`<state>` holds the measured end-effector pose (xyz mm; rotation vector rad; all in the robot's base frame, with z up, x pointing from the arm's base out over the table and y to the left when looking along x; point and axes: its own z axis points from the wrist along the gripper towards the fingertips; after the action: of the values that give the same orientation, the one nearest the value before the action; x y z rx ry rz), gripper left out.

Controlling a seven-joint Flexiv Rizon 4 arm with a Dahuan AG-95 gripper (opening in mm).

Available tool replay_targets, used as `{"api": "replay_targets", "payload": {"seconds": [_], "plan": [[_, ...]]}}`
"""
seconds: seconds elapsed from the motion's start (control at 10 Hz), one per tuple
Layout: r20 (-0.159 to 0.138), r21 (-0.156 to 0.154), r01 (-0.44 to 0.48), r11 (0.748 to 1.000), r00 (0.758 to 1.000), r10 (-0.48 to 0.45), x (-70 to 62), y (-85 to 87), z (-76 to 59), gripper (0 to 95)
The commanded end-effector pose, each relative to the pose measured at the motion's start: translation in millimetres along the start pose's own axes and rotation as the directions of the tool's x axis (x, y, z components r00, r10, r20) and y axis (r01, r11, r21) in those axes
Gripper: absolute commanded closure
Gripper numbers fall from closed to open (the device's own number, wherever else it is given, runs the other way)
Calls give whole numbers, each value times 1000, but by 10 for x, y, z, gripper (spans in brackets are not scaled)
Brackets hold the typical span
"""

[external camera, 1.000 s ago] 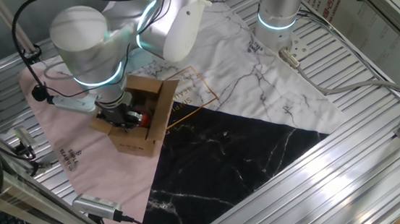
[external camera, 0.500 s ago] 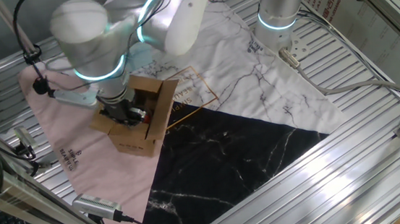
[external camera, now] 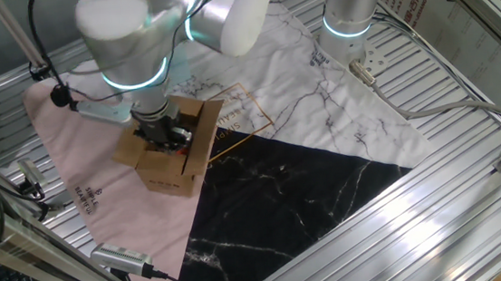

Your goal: Cover the box

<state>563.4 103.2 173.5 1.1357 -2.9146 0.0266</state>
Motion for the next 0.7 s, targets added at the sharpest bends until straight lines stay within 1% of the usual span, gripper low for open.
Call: {"api": "replay_targets", "payload": {"seconds": [0.1,0.2,0.3,0.4,0.7], "plan": [[-8,0,-24,1000,1000,24,50,129,-80,950],[-11,5,-32,999,999,32,80,210,-125,950],[-10,0,-42,999,999,42,114,292,-157,950],[-7,0,-34,999,999,34,121,303,-151,950],[-14,-9,-52,999,999,52,149,320,-120,950]]}}
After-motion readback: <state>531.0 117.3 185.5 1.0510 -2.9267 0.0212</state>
